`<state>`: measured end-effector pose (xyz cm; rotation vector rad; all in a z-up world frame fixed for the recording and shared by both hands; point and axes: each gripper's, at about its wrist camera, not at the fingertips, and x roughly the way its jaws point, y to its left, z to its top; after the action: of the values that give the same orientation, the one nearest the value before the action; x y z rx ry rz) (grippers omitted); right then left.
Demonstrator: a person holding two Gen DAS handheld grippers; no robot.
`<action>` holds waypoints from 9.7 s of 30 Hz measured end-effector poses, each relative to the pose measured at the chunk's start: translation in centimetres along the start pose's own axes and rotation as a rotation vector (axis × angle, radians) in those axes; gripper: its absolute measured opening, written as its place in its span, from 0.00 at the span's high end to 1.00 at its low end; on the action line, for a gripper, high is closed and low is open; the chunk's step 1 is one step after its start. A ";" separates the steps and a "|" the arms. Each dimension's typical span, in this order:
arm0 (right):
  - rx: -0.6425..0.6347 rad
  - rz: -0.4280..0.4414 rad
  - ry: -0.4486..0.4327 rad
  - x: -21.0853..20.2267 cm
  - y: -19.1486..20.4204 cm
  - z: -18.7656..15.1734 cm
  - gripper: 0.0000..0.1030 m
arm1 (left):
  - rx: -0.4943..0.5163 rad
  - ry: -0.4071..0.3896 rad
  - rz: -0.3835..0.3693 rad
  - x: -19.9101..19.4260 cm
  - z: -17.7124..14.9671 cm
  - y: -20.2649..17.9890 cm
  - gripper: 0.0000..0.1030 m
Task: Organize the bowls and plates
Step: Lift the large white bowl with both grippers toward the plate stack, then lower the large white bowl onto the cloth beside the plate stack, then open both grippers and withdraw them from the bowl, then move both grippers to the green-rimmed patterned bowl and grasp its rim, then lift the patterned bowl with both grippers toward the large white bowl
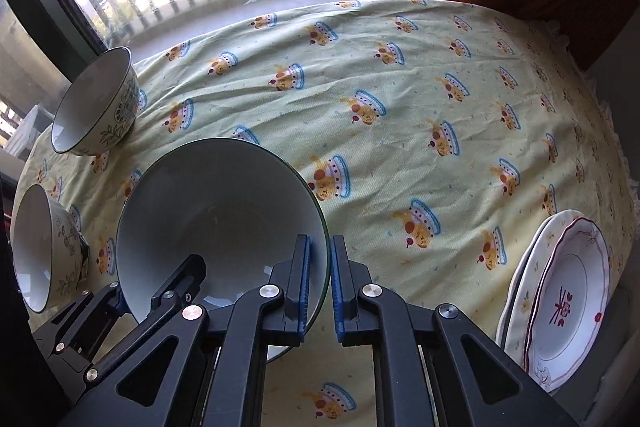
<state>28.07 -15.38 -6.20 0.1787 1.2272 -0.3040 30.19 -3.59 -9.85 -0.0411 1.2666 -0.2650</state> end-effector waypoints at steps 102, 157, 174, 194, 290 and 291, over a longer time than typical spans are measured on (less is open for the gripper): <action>-0.265 0.216 -0.146 -7.6 -10.6 -7.5 0.46 | -0.134 -0.065 0.182 -4.0 -9.5 -9.0 0.69; -0.360 0.185 0.014 -2.5 -13.8 -9.5 0.50 | -0.195 -0.084 0.269 -5.2 -13.7 -12.0 0.48; -0.398 0.207 -0.049 -5.8 -10.5 -6.8 0.38 | -0.247 -0.133 0.236 -8.4 -12.5 -7.8 0.12; -0.306 0.157 -0.132 -8.5 2.6 -7.5 0.31 | -0.121 -0.170 0.198 -11.4 -9.0 4.5 0.10; -0.279 0.196 -0.175 -9.2 10.4 -4.3 0.83 | -0.103 -0.210 0.233 -11.7 -3.7 8.1 0.80; -0.278 0.199 -0.177 -9.4 9.8 -4.3 0.83 | -0.103 -0.213 0.236 -11.8 -3.8 7.6 0.80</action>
<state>24.53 -3.55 0.93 0.0321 1.0540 0.0250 24.70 6.80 -1.23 -0.0074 1.0609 0.0090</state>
